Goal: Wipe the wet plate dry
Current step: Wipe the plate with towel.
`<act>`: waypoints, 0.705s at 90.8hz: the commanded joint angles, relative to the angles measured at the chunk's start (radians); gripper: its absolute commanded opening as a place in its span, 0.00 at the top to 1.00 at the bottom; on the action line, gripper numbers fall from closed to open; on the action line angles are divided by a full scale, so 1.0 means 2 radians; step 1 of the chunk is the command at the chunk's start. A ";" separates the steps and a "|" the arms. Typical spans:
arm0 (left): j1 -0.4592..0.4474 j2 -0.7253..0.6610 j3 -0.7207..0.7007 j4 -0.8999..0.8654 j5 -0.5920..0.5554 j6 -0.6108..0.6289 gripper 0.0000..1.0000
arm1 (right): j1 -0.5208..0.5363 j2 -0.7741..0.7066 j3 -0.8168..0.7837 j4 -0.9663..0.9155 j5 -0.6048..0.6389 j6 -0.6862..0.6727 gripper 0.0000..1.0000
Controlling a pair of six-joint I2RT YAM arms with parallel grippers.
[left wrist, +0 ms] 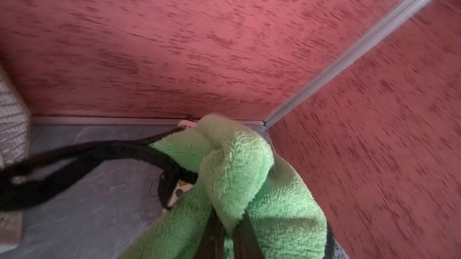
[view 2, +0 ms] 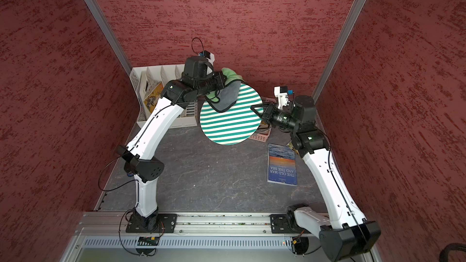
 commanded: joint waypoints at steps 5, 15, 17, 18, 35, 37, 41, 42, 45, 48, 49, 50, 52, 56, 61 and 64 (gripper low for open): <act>-0.060 0.015 -0.005 0.016 0.150 0.090 1.00 | -0.006 0.017 0.088 0.049 0.055 0.005 1.00; -0.065 -0.016 -0.068 0.028 0.153 0.069 1.00 | -0.028 0.050 0.164 0.021 0.114 0.006 1.00; -0.065 -0.027 -0.089 0.043 0.154 0.065 1.00 | -0.032 0.055 0.176 0.015 0.122 0.007 1.00; -0.065 -0.033 -0.101 0.051 0.154 0.062 1.00 | -0.034 0.057 0.181 0.013 0.125 0.008 1.00; -0.039 -0.092 -0.200 0.053 0.084 0.018 1.00 | -0.055 0.050 0.183 0.064 0.117 0.040 1.00; -0.033 -0.096 -0.207 0.044 0.065 0.012 1.00 | -0.056 0.045 0.176 0.070 0.114 0.041 1.00; -0.019 -0.106 -0.217 0.033 0.042 -0.001 1.00 | -0.055 0.035 0.158 0.081 0.103 0.044 1.00; -0.015 -0.108 -0.219 0.031 0.038 -0.004 1.00 | -0.055 0.034 0.152 0.084 0.098 0.045 1.00; -0.003 -0.113 -0.223 0.029 0.029 -0.014 1.00 | -0.055 0.028 0.135 0.101 0.079 0.049 1.00; 0.009 -0.116 -0.223 0.028 0.025 -0.022 1.00 | -0.054 0.025 0.115 0.120 0.052 0.054 1.00; 0.013 -0.116 -0.222 0.028 0.024 -0.024 1.00 | -0.054 0.024 0.109 0.126 0.043 0.057 1.00; 0.017 -0.116 -0.221 0.028 0.025 -0.027 1.00 | -0.052 0.024 0.103 0.132 0.032 0.059 1.00; 0.024 -0.115 -0.218 0.028 0.025 -0.031 1.00 | -0.050 0.022 0.091 0.140 0.011 0.064 1.00; 0.036 -0.110 -0.203 0.027 0.030 -0.035 1.00 | -0.041 0.018 0.069 0.156 -0.023 0.064 1.00; 0.044 -0.098 -0.179 0.032 0.048 -0.029 1.00 | -0.025 0.013 0.047 0.153 -0.050 0.052 1.00; 0.045 -0.086 -0.159 0.038 0.072 -0.020 1.00 | -0.014 0.008 0.038 0.146 -0.057 0.044 1.00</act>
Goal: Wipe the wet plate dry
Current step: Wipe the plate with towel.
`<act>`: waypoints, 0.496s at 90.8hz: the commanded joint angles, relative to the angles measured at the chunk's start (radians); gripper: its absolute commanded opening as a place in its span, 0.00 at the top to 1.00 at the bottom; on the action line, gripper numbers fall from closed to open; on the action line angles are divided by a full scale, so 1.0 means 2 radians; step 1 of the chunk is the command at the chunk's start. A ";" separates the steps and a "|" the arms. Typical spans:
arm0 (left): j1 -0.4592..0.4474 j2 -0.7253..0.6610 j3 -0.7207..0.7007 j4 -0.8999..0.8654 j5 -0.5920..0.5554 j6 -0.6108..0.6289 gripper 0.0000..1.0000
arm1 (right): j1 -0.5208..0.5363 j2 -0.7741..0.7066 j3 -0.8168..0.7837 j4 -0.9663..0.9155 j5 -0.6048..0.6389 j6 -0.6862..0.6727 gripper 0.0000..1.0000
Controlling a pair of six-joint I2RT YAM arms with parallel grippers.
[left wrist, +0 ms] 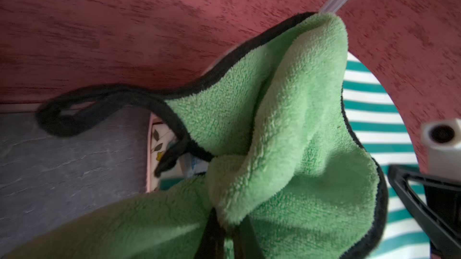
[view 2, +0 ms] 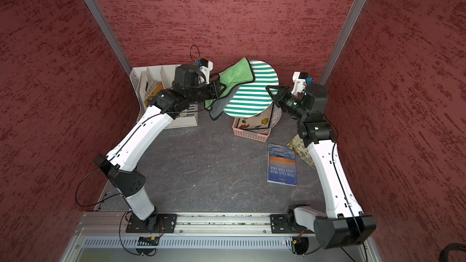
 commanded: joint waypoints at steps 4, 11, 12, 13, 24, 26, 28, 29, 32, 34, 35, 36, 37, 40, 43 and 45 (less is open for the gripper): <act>0.011 0.054 0.062 -0.010 0.068 0.010 1.00 | 0.048 -0.033 -0.022 0.098 -0.125 0.011 1.00; -0.012 0.091 0.122 -0.001 0.155 0.039 1.00 | 0.055 -0.026 -0.020 0.115 -0.123 0.023 1.00; -0.017 0.097 0.134 -0.003 0.161 0.044 1.00 | 0.054 -0.024 -0.018 0.118 -0.120 0.026 1.00; -0.021 0.102 0.145 -0.006 0.166 0.050 1.00 | 0.054 -0.021 -0.015 0.120 -0.117 0.028 1.00; -0.058 0.146 0.203 -0.029 0.194 0.059 1.00 | 0.039 0.013 0.052 0.098 -0.056 0.021 1.00; -0.062 0.148 0.200 -0.027 0.197 0.055 1.00 | 0.033 0.018 0.067 0.087 -0.042 0.019 1.00; -0.064 0.148 0.196 -0.024 0.200 0.052 1.00 | 0.027 0.026 0.083 0.076 -0.027 0.019 1.00; -0.065 0.148 0.193 -0.023 0.201 0.051 1.00 | 0.022 0.028 0.090 0.073 -0.022 0.020 1.00; -0.069 0.145 0.184 -0.022 0.202 0.050 1.00 | 0.007 0.036 0.107 0.066 -0.007 0.025 1.00; -0.071 0.143 0.177 -0.021 0.202 0.051 1.00 | -0.004 0.040 0.116 0.066 0.002 0.030 1.00; -0.071 0.141 0.173 -0.022 0.201 0.052 1.00 | -0.010 0.041 0.120 0.067 0.004 0.034 1.00; -0.071 0.137 0.168 -0.022 0.200 0.052 1.00 | -0.016 0.042 0.122 0.069 0.007 0.038 1.00; -0.071 0.134 0.164 -0.021 0.198 0.052 1.00 | -0.020 0.043 0.125 0.070 0.009 0.042 1.00; -0.069 0.122 0.148 -0.019 0.190 0.049 1.00 | -0.036 0.044 0.129 0.076 0.017 0.058 1.00; -0.066 0.108 0.129 -0.009 0.184 0.043 1.00 | -0.053 0.044 0.127 0.085 0.022 0.078 1.00; -0.061 0.096 0.111 0.000 0.182 0.035 1.00 | -0.064 0.043 0.124 0.097 0.023 0.094 1.00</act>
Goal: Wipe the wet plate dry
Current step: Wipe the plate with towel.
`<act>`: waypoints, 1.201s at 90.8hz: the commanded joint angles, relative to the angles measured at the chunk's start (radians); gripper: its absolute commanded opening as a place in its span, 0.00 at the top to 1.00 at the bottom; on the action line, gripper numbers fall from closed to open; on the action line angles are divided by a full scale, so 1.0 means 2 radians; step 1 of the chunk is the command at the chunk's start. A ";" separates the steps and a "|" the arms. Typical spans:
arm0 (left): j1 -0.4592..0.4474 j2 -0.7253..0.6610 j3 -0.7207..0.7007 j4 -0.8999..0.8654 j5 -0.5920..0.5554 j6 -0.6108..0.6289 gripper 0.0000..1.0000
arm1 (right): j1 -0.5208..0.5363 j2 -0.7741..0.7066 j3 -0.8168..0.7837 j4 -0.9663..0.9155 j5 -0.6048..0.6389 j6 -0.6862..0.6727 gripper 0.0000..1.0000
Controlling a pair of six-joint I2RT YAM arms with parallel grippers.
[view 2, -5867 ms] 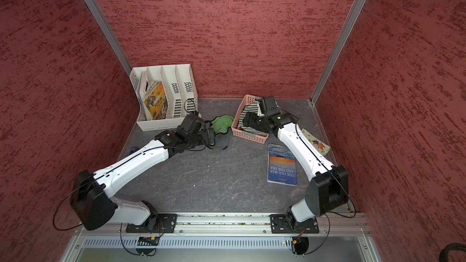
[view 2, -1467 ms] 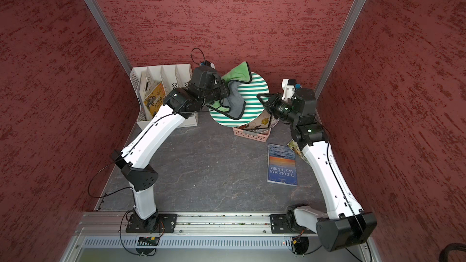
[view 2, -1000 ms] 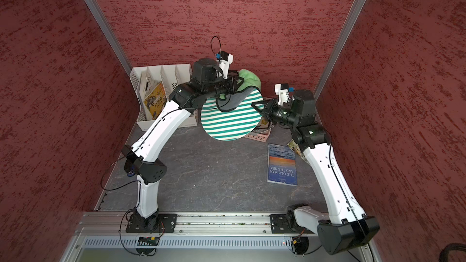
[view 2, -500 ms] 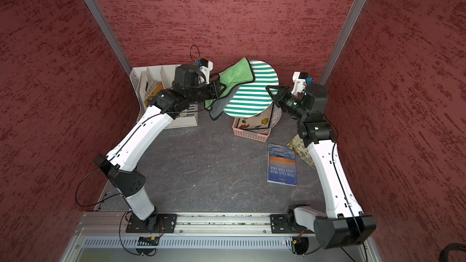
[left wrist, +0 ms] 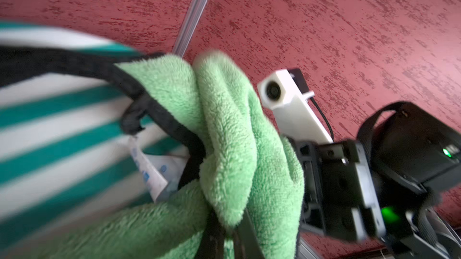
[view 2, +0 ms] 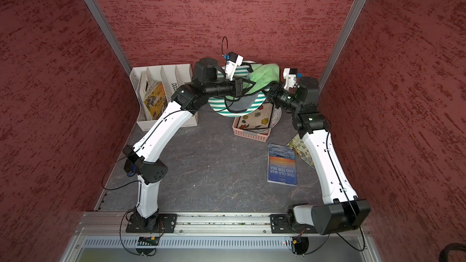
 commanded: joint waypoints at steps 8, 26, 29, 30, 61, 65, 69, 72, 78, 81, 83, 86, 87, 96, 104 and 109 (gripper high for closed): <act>0.038 -0.073 -0.129 0.047 0.007 -0.067 1.00 | -0.077 -0.028 0.019 0.171 0.028 0.125 1.00; 0.110 -0.139 -0.248 0.351 0.004 -0.310 1.00 | -0.079 -0.044 -0.058 0.332 0.016 0.259 1.00; 0.117 -0.136 -0.246 0.386 0.004 -0.346 1.00 | -0.079 -0.047 -0.071 0.368 0.030 0.293 1.00; 0.118 -0.134 -0.244 0.396 0.004 -0.355 1.00 | -0.079 -0.048 -0.077 0.380 0.032 0.303 1.00; 0.123 -0.044 -0.131 0.565 -0.016 -0.530 1.00 | -0.046 -0.035 -0.069 0.456 0.011 0.354 1.00; 0.120 -0.030 -0.103 0.570 -0.014 -0.540 1.00 | -0.040 -0.035 -0.068 0.450 0.008 0.346 1.00; 0.115 -0.015 -0.074 0.572 -0.013 -0.550 1.00 | -0.035 -0.035 -0.067 0.445 0.005 0.338 1.00; 0.112 -0.003 -0.050 0.573 -0.014 -0.556 1.00 | -0.031 -0.033 -0.064 0.435 -0.002 0.331 1.00; 0.105 0.021 -0.001 0.569 -0.016 -0.568 1.00 | -0.024 -0.032 -0.060 0.406 -0.013 0.312 1.00; 0.102 0.030 0.020 0.566 -0.018 -0.571 1.00 | -0.020 -0.032 -0.059 0.398 -0.017 0.306 1.00; 0.100 0.036 0.036 0.563 -0.019 -0.572 1.00 | -0.016 -0.031 -0.058 0.394 -0.020 0.302 1.00; 0.096 0.046 0.056 0.556 -0.020 -0.573 1.00 | -0.011 -0.029 -0.055 0.391 -0.026 0.298 1.00; 0.094 0.048 0.063 0.555 -0.020 -0.573 1.00 | -0.009 -0.028 -0.053 0.390 -0.028 0.296 1.00; 0.077 0.059 0.081 0.532 -0.026 -0.573 1.00 | 0.016 -0.009 -0.028 0.394 -0.041 0.289 1.00; 0.058 0.065 0.080 0.535 -0.028 -0.576 1.00 | 0.029 0.014 0.003 0.399 -0.032 0.288 1.00; 0.044 0.072 0.080 0.539 -0.028 -0.578 1.00 | 0.033 0.033 0.027 0.402 -0.024 0.288 1.00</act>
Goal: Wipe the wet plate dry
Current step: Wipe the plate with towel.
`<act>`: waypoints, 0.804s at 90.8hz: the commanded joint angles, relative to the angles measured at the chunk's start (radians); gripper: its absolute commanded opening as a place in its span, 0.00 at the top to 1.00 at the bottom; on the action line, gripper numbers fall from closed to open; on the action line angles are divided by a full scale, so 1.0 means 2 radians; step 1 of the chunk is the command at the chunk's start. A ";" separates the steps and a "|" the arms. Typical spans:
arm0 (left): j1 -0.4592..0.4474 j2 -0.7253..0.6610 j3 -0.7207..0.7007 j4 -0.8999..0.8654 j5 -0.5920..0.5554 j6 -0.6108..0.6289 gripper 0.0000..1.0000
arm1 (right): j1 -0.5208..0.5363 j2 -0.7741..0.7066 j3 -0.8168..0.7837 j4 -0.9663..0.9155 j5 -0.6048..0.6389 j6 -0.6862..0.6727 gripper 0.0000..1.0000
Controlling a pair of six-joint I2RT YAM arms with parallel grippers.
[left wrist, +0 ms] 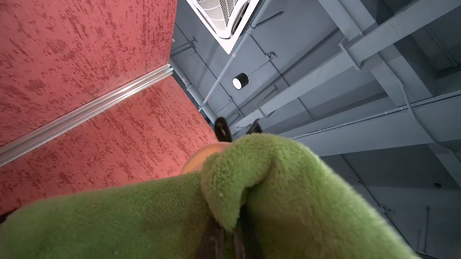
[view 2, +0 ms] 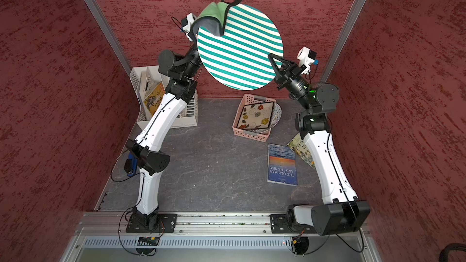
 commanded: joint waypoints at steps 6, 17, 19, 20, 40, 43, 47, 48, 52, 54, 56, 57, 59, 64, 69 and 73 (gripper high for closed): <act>-0.053 0.021 0.011 0.019 0.009 -0.019 1.00 | 0.017 0.058 0.077 -0.004 0.001 -0.020 1.00; -0.082 0.038 0.010 0.046 0.015 -0.038 1.00 | 0.013 0.111 0.155 -0.053 0.030 -0.040 1.00; -0.086 0.039 0.010 0.048 0.017 -0.041 1.00 | 0.010 0.119 0.169 -0.061 0.034 -0.043 1.00; -0.088 0.040 0.009 0.049 0.019 -0.041 1.00 | 0.009 0.124 0.177 -0.066 0.036 -0.044 1.00; -0.070 -0.001 -0.030 0.063 0.036 -0.027 1.00 | -0.040 0.156 0.238 -0.121 0.069 -0.050 1.00; -0.058 -0.012 -0.040 0.058 0.038 -0.021 1.00 | -0.046 0.150 0.228 -0.119 0.066 -0.051 1.00; -0.043 -0.025 -0.053 0.057 0.038 -0.015 1.00 | -0.051 0.137 0.207 -0.113 0.063 -0.053 1.00; -0.039 -0.028 -0.055 0.057 0.038 -0.014 1.00 | -0.052 0.132 0.202 -0.111 0.062 -0.053 1.00; -0.024 -0.037 -0.060 0.056 0.037 -0.011 1.00 | -0.054 0.117 0.175 -0.102 0.057 -0.055 1.00; -0.016 -0.039 -0.059 0.054 0.037 -0.010 1.00 | -0.054 0.110 0.162 -0.095 0.053 -0.055 1.00; -0.010 -0.041 -0.058 0.052 0.036 -0.009 1.00 | -0.053 0.103 0.149 -0.088 0.046 -0.055 1.00; -0.007 -0.041 -0.056 0.051 0.035 -0.009 1.00 | -0.053 0.100 0.143 -0.084 0.044 -0.054 1.00; -0.001 -0.041 -0.054 0.051 0.034 -0.009 1.00 | -0.051 0.094 0.131 -0.076 0.035 -0.052 1.00; 0.012 -0.038 -0.043 0.048 0.030 -0.009 1.00 | -0.042 0.080 0.097 -0.040 0.015 -0.042 1.00; 0.018 -0.030 -0.027 0.039 0.026 -0.009 1.00 | -0.025 0.064 0.064 -0.009 0.000 -0.032 1.00; 0.018 -0.022 -0.010 0.031 0.024 -0.006 1.00 | -0.007 0.058 0.041 0.007 -0.010 -0.034 1.00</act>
